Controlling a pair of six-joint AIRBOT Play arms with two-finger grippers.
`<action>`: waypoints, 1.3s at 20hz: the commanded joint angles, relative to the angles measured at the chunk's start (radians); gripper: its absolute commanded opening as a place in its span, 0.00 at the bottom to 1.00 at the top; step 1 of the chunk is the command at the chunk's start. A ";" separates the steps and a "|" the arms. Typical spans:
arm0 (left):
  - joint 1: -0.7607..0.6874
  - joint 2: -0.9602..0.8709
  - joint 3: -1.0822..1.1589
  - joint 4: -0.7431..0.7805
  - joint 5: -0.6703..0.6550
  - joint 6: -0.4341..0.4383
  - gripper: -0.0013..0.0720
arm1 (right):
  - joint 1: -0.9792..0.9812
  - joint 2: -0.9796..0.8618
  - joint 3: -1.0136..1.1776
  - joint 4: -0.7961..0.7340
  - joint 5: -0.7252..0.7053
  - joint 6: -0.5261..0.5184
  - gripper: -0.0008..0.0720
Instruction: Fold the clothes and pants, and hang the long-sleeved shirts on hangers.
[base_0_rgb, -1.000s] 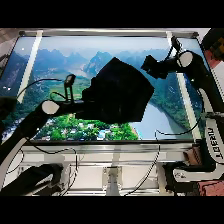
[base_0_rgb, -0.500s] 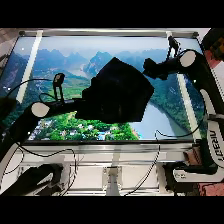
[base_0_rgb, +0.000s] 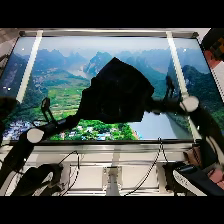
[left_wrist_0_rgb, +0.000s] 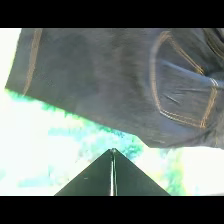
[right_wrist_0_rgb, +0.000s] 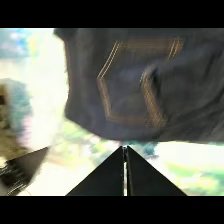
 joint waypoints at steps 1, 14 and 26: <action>0.002 0.042 -0.101 0.001 0.039 -0.217 0.05 | 0.122 0.093 -0.214 0.156 -0.172 0.106 0.06; 0.001 -0.212 -0.107 -0.195 0.325 -0.218 0.66 | 0.319 0.003 -0.246 0.027 -0.246 0.399 0.93; 0.001 -0.314 -0.033 -0.193 0.374 -0.184 0.65 | 0.319 0.003 -0.246 0.026 -0.246 0.399 0.93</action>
